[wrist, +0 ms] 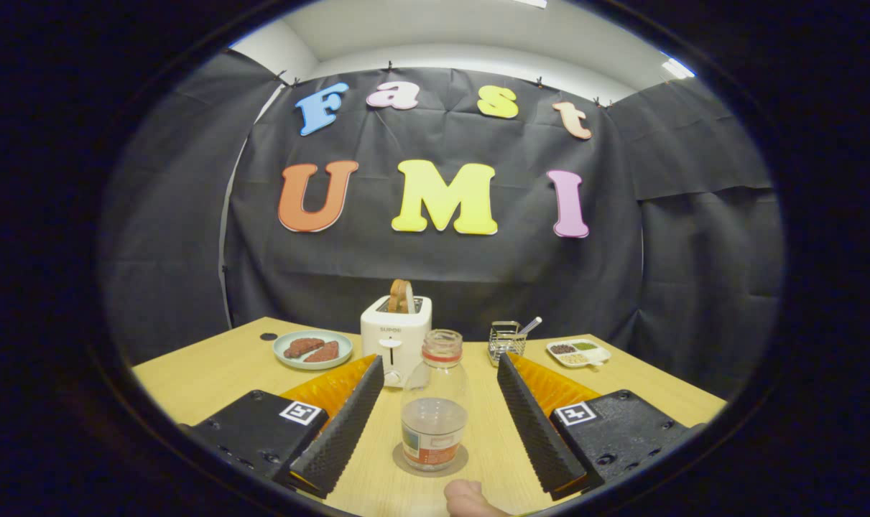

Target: Take the bottle from table, then pour the juice into the cup, finally place the bottle on the coaster

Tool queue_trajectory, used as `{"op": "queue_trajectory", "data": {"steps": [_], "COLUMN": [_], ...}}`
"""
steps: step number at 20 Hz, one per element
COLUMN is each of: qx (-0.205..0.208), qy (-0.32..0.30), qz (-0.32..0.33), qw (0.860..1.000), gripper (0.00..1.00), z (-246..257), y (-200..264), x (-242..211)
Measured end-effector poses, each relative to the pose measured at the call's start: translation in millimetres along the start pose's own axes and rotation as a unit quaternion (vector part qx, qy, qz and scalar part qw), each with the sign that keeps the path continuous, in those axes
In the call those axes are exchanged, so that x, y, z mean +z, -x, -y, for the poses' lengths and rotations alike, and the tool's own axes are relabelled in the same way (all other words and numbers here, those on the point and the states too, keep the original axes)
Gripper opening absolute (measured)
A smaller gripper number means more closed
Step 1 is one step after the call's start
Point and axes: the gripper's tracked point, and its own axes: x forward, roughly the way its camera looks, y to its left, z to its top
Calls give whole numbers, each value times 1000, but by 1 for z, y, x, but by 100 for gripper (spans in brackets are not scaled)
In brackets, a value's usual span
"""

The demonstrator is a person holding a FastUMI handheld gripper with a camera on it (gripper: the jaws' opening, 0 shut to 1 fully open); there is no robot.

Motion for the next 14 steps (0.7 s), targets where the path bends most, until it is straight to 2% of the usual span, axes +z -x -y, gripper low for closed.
{"op": "queue_trajectory", "data": {"steps": [2, 6, 11, 14], "qx": [2, -25, -17, -32], "qy": [-7, 5, 6, 5], "qz": [2, 16, 30, 36], "qw": [1000, 1000, 999, 999], "gripper": [100, 100, 100, 100], "z": [2, 15, 13, 24], "y": [17, 51, 101, 132], "x": [19, 62, 101, 118]}}
